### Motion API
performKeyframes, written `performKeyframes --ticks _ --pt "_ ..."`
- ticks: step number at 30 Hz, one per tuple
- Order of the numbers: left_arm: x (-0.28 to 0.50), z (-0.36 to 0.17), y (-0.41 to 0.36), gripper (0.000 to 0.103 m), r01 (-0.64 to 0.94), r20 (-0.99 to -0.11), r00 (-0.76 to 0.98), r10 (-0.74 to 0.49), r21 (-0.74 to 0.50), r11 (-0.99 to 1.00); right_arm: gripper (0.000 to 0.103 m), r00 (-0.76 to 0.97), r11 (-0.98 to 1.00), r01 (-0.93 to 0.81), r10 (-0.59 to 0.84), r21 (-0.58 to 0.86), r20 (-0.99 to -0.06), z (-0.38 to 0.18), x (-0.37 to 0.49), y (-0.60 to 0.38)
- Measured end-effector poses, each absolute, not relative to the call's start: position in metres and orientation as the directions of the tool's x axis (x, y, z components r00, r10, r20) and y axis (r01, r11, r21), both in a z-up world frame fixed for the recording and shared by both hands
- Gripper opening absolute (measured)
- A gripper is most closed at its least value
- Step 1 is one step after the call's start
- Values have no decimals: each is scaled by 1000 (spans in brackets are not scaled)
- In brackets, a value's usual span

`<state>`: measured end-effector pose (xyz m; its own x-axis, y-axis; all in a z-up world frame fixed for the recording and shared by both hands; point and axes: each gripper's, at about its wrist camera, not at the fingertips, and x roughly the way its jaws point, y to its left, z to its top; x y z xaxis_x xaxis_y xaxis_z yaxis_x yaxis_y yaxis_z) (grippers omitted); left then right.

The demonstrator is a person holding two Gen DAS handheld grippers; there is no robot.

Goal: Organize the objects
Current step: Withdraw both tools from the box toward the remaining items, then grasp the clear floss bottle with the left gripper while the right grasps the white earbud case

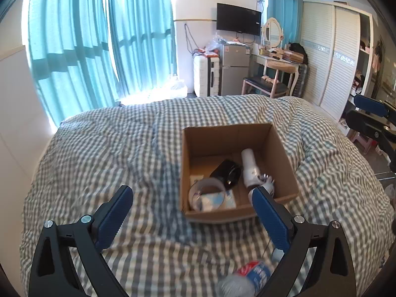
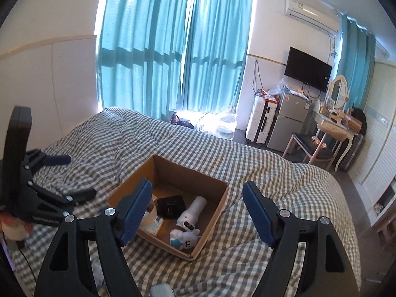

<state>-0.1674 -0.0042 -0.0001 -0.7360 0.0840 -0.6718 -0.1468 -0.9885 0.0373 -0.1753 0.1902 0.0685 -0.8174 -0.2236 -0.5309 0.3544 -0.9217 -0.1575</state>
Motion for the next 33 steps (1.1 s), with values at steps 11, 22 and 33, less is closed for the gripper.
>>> performKeyframes --ticks 11,22,33 --pt "-115 -56 -6 100 -107 -715 -699 -9 117 -987 76 -671 -821 531 -255 -212 -696 -18 -136 175" --pt "-93 -135 34 100 -252 -810 -576 105 54 -966 76 -490 -766 616 -191 -183 -850 -126 -152 166" --pt "-102 -168 42 100 -327 -867 -469 169 -8 -945 63 -308 -760 640 -119 -113 -944 -169 -162 160"
